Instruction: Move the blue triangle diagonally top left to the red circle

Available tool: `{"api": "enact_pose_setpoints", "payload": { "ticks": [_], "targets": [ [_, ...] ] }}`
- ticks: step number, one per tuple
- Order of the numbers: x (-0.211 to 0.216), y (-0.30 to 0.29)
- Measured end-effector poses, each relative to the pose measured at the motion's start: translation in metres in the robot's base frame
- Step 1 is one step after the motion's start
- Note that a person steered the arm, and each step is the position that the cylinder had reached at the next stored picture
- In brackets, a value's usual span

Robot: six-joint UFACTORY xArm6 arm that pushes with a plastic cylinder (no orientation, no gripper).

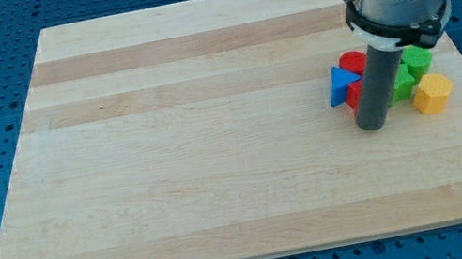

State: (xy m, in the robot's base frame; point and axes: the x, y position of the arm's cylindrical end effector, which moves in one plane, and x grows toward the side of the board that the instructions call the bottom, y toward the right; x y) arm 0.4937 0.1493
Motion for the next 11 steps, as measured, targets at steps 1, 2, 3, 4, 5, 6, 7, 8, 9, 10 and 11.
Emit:
{"api": "enact_pose_setpoints", "payload": {
  "ticks": [1, 2, 3, 4, 5, 6, 7, 8, 9, 10, 11],
  "targets": [
    [0.018, -0.002],
    [0.010, -0.031],
    [0.005, -0.042],
    [0.004, -0.045],
    [-0.031, -0.044],
    [-0.032, -0.044],
    [-0.043, -0.043],
    [-0.054, -0.043],
    [-0.063, -0.043],
    [-0.063, -0.043],
    [-0.063, -0.043]
  ]
}}
